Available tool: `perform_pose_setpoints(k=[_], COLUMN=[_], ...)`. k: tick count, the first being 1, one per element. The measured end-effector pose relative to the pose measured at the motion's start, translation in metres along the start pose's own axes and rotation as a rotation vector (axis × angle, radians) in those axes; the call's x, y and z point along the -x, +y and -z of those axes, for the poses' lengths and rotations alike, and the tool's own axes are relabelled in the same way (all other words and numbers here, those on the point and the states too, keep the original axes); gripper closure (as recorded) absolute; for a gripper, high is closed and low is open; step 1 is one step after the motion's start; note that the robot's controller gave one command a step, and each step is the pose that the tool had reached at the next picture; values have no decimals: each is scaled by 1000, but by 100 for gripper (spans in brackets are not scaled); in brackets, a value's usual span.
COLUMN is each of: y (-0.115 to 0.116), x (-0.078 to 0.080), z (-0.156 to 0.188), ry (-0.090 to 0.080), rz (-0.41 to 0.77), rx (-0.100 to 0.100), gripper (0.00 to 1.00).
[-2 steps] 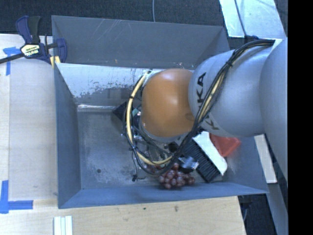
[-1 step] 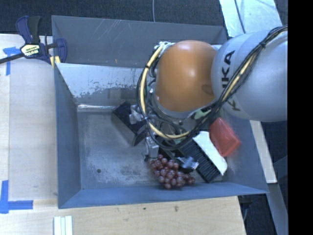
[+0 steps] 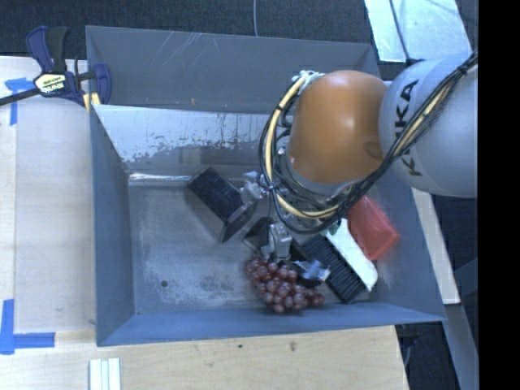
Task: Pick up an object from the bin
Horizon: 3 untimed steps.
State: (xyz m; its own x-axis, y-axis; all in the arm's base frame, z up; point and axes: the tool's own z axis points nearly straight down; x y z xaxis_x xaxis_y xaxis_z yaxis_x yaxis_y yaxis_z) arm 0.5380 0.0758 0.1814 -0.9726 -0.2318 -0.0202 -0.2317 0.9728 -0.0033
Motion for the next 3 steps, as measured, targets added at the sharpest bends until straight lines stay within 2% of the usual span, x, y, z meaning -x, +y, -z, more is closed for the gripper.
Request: perform_pose_setpoints(k=[1,2,3], y=[4,21,20], x=[30,51,54], z=[-53,-62,-51], ry=[8,6,0], rz=[41,66,172], rx=[1,4,2], gripper=[0,0,0])
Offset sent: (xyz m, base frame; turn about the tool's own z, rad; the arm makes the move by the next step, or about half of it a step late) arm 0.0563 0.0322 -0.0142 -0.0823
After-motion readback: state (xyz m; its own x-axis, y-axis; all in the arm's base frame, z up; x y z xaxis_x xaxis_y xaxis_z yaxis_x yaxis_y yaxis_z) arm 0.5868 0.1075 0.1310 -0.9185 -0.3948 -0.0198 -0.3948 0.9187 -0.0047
